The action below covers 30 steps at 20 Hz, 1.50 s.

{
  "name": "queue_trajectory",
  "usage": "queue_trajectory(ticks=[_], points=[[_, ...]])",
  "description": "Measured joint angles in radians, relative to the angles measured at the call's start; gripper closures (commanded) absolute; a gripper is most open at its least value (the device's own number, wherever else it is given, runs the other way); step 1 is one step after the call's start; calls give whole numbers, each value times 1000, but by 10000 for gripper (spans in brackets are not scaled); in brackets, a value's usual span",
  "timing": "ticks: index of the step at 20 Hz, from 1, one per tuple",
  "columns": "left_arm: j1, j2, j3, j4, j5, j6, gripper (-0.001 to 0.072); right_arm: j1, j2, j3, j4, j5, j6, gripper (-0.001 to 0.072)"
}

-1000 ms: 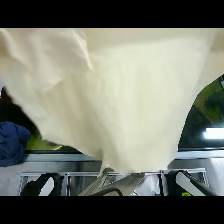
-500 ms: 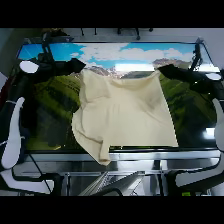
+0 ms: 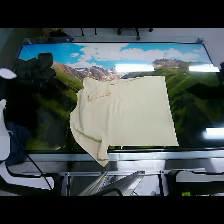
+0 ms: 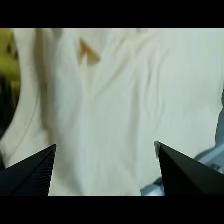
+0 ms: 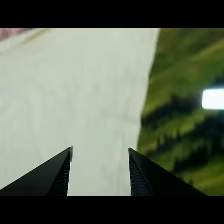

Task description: Fold the shirts.

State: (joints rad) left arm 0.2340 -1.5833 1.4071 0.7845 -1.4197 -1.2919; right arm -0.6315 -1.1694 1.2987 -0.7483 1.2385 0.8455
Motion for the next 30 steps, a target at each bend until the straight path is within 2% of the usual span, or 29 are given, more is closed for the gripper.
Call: queue_trajectory(ticks=[5, 10, 14, 15, 17, 20, 28, 30], points=[[61, 207, -540, 63, 68, 8, 22, -121, 31, -127, -119, 75, 11, 307], [11, 290, -840, 50, 214, 45, 31, -145, 33, -179, -146, 93, 15, 307], [-82, 302, -880, 19, 356, 68, 606, -149, 31, -198, -151, 117, 15, 306], [-105, 303, -871, 22, 387, 74, 699, -149, 31, -211, -151, 127, 15, 306], [-138, 303, -838, 29, 428, 83, 696, -150, 30, -257, -153, 143, 15, 306], [-150, 306, -773, 43, 416, 92, 696, -150, 31, -369, -176, 169, 16, 307], [-51, 306, -691, 61, 357, 116, 696, -144, 31, -578, -214, 193, 30, 309], [-33, 306, -688, 61, 353, 126, 696, -117, 30, -609, -212, 189, 37, 396]])
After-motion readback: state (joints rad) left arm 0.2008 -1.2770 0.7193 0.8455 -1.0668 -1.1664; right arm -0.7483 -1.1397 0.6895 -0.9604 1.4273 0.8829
